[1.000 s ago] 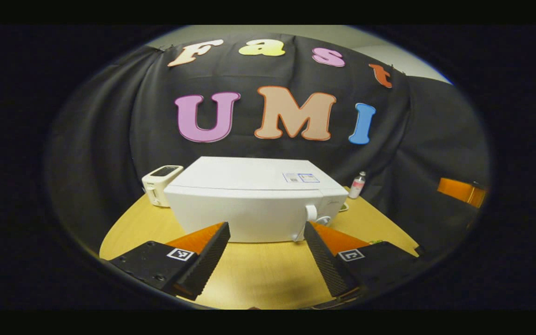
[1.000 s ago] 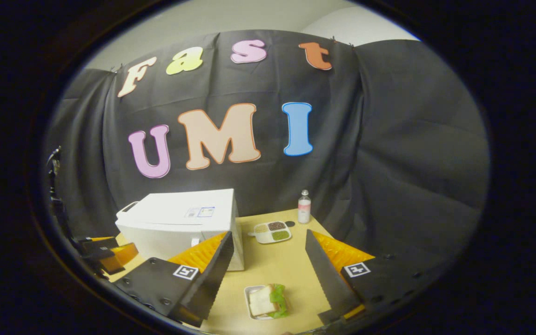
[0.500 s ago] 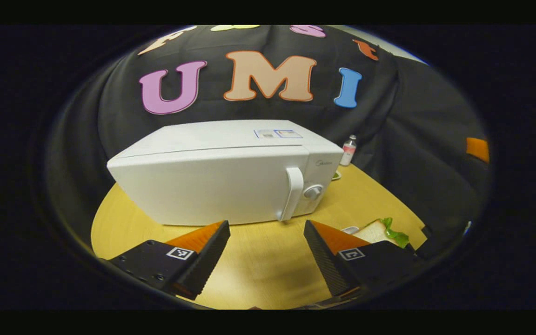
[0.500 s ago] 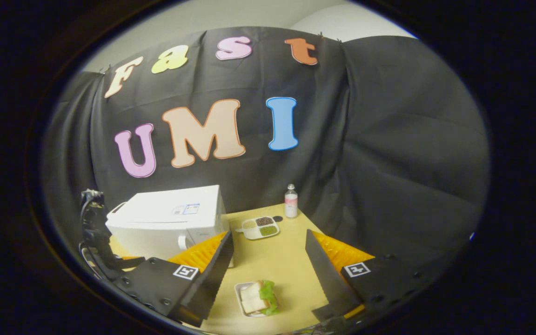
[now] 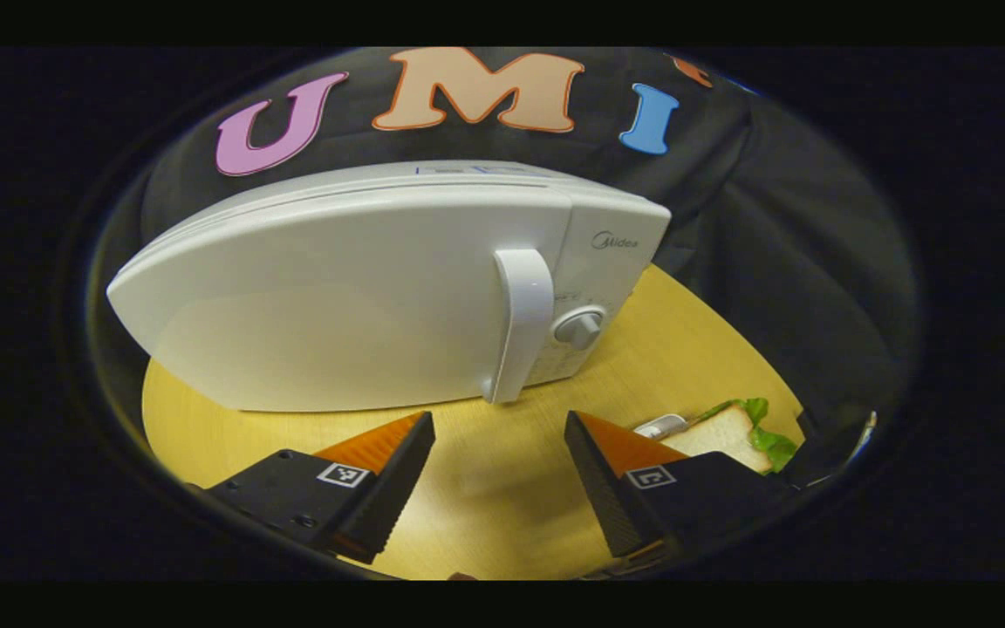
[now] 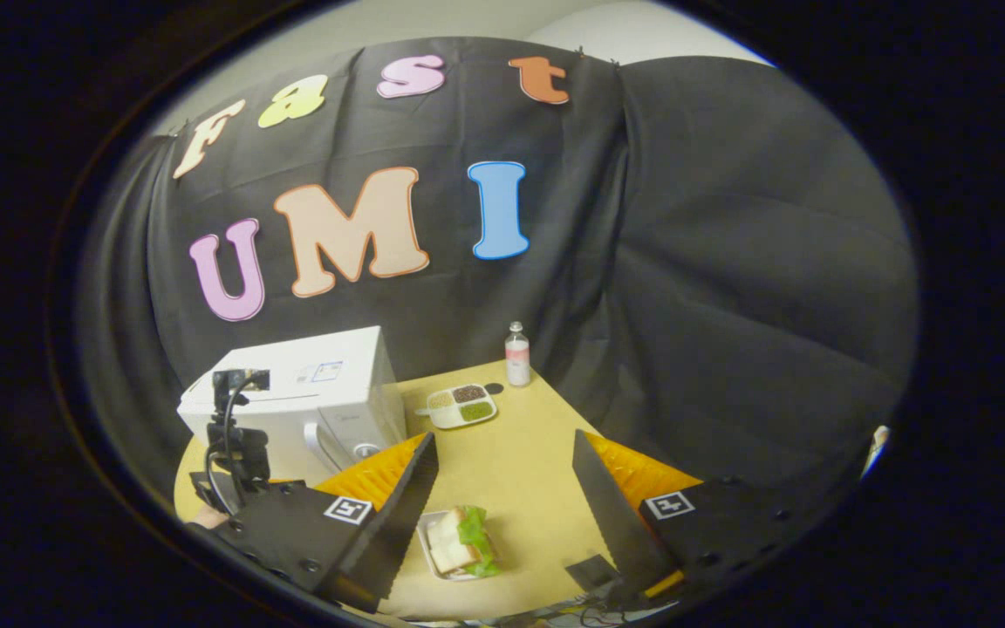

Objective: Open the microwave oven with the left hand, put the food in, and close the microwave oven.

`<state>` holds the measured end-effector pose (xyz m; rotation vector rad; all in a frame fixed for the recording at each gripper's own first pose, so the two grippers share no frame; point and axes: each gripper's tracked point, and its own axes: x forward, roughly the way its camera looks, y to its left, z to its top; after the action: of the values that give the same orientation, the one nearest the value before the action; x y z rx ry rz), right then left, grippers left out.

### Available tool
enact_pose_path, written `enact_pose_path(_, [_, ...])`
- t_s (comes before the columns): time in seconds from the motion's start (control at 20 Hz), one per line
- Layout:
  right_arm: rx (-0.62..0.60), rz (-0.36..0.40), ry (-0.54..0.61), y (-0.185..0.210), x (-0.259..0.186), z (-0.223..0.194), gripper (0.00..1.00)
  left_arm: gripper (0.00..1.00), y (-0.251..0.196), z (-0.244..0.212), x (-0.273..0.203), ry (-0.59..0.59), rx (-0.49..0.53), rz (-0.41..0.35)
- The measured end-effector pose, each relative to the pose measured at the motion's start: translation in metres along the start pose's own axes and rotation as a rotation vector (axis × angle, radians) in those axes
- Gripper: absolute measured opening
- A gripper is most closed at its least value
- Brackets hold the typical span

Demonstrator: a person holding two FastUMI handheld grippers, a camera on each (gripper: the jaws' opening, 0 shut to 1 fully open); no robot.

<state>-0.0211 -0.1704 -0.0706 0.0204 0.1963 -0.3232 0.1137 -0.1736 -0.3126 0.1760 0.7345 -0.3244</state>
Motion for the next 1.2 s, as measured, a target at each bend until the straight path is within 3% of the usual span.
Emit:
enact_pose_path(0.2, [-0.007, -0.014, 0.005, -0.006, 0.005, 0.001, 0.97, 0.89, 0.006, 0.000, 0.023, 0.040, 0.018, 0.021])
enact_pose_path(0.3, [-0.003, -0.014, 0.012, -0.007, 0.009, 0.001, 0.92, 0.88, 0.008, 0.003, 0.029, 0.043, 0.027, 0.031])
enact_pose_path(0.35, [0.000, -0.012, 0.017, -0.005, 0.011, 0.001, 0.97, 0.87, 0.008, 0.006, 0.033, 0.040, 0.030, 0.035])
enact_pose_path(0.55, [0.002, -0.003, 0.036, -0.003, 0.015, -0.001, 0.97, 0.82, 0.005, 0.014, 0.045, 0.020, 0.018, 0.052])
enact_pose_path(0.65, [-0.006, -0.002, 0.045, -0.005, 0.016, -0.004, 0.92, 0.78, 0.003, 0.016, 0.051, 0.024, 0.005, 0.056])
enact_pose_path(0.7, [-0.009, -0.001, 0.054, -0.007, 0.017, -0.006, 0.97, 0.74, 0.001, 0.017, 0.054, 0.023, -0.017, 0.057])
enact_pose_path(0.8, [-0.012, 0.007, 0.072, -0.006, 0.019, -0.011, 0.92, 0.55, -0.003, 0.019, 0.058, 0.026, -0.093, 0.061])
enact_pose_path(0.9, [-0.019, 0.020, 0.076, -0.002, 0.019, -0.012, 0.97, 0.44, -0.002, 0.018, 0.061, 0.040, -0.159, 0.078])
enact_pose_path(0.95, [-0.026, 0.026, 0.076, -0.001, 0.020, -0.014, 0.97, 0.50, 0.000, 0.017, 0.065, 0.047, -0.179, 0.095])
enact_pose_path(1.0, [-0.035, 0.033, 0.079, 0.001, 0.020, -0.015, 0.97, 0.39, 0.003, 0.016, 0.066, 0.049, -0.193, 0.112])
enact_pose_path(1.05, [-0.043, 0.039, 0.083, 0.003, 0.020, -0.018, 0.92, 0.29, 0.002, 0.016, 0.066, 0.043, -0.198, 0.120])
enact_pose_path(1.15, [-0.047, 0.057, 0.092, 0.005, 0.020, -0.022, 0.92, 0.32, 0.002, 0.015, 0.066, 0.061, -0.160, 0.142])
enact_pose_path(1.2, [-0.041, 0.066, 0.096, 0.007, 0.018, -0.023, 0.92, 0.25, 0.003, 0.014, 0.065, 0.063, -0.119, 0.161])
